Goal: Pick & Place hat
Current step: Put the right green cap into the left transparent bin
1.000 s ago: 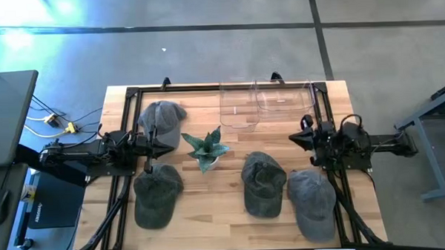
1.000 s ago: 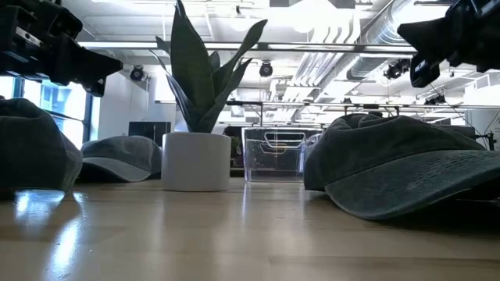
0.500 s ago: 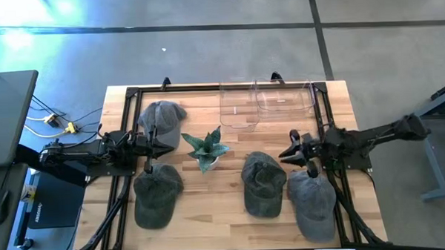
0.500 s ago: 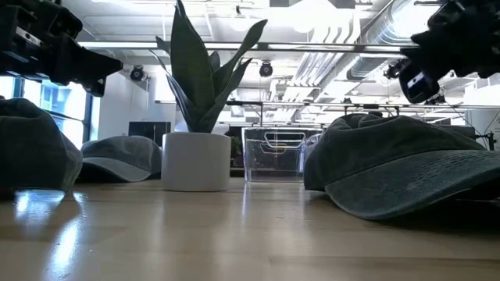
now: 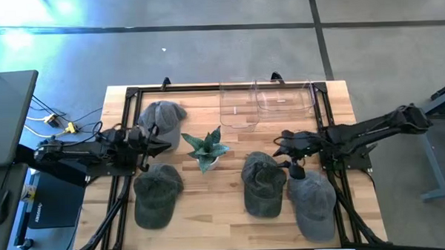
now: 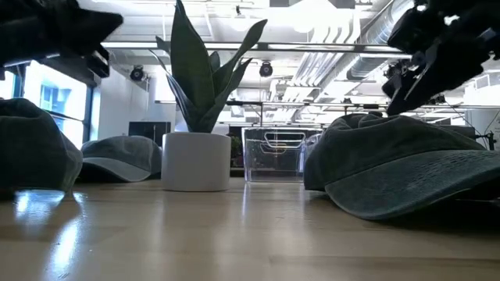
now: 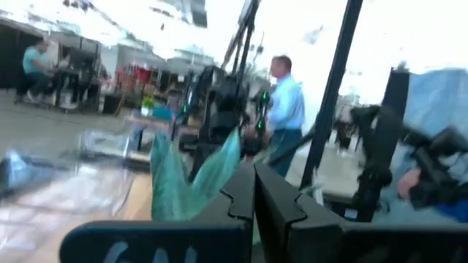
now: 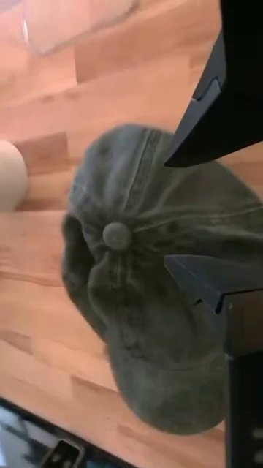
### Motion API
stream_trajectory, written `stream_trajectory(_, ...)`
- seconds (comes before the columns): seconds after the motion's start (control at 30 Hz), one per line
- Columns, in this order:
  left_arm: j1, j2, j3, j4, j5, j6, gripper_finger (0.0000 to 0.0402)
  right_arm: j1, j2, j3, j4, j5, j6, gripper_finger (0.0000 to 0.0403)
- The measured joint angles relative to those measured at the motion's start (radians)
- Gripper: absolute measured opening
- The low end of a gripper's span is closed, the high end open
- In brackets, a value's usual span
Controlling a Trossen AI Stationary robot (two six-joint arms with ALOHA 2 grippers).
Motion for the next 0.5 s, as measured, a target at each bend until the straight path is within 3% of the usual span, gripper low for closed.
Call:
stream_trajectory(0.23,-0.053,0.335,0.087,0.154,-0.054,0.053,0.0001,-0.003,0.170,0.006,0.065,-0.023,-0.087,0.0210)
stream_trajectory(0.4,-0.158,0.586,0.259,0.136,-0.203,0.171,0.0001,-0.003,0.272,0.006,0.130,-0.027,-0.088,0.0195)
stream_trajectory(0.5,-0.230,0.714,0.376,0.156,-0.285,0.306,0.0001,-0.003,0.310,0.006,0.168,-0.091,-0.085,0.0162)
